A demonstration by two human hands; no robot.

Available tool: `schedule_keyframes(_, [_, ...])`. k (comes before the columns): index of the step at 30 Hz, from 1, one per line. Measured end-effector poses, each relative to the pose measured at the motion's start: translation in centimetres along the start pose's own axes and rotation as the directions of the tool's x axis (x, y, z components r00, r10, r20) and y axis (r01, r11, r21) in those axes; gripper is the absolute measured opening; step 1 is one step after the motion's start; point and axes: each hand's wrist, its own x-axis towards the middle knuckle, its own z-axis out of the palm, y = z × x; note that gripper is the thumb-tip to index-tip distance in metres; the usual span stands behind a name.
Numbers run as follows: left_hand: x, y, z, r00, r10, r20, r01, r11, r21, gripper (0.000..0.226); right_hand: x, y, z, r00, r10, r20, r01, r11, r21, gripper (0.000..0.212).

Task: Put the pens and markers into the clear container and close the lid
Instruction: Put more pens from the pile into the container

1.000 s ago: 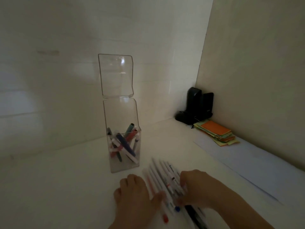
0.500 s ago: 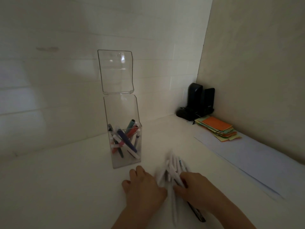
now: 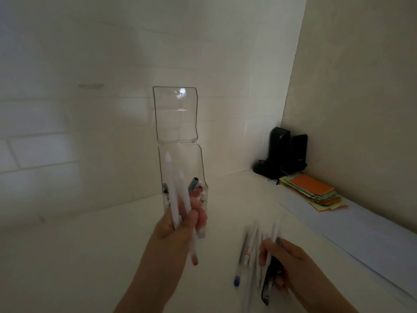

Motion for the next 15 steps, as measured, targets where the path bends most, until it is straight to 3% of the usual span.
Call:
schedule_keyframes(3, [2.6, 3.5, -0.8, 0.982, 0.187, 0.031, -0.187, 0.982, -0.014, 0.013, 0.2, -0.7, 0.5, 0.997, 0.016, -0.074, -0.009, 0.996, 0.094, 0.035])
schedule_keyframes(6, [6.2, 5.9, -0.9, 0.955, 0.286, 0.081, -0.294, 0.951, 0.097, 0.023, 0.3, -1.0, 1.2, 0.989, -0.037, -0.146, 0.043, 0.998, 0.038, 0.033])
schedule_keyframes(12, [10.7, 4.6, -0.2, 0.977, 0.182, 0.115, -0.215, 0.835, 0.506, 0.011, 0.3, -1.7, 2.6, 0.972, -0.166, -0.164, 0.15, 0.983, -0.105, 0.032])
schedule_keyframes(15, [11.4, 2.9, -0.3, 0.985, 0.127, 0.113, -0.169, 0.805, 0.569, 0.012, 0.4, -3.7, 3.2, 0.956, -0.274, -0.107, 0.259, 0.957, -0.134, 0.026])
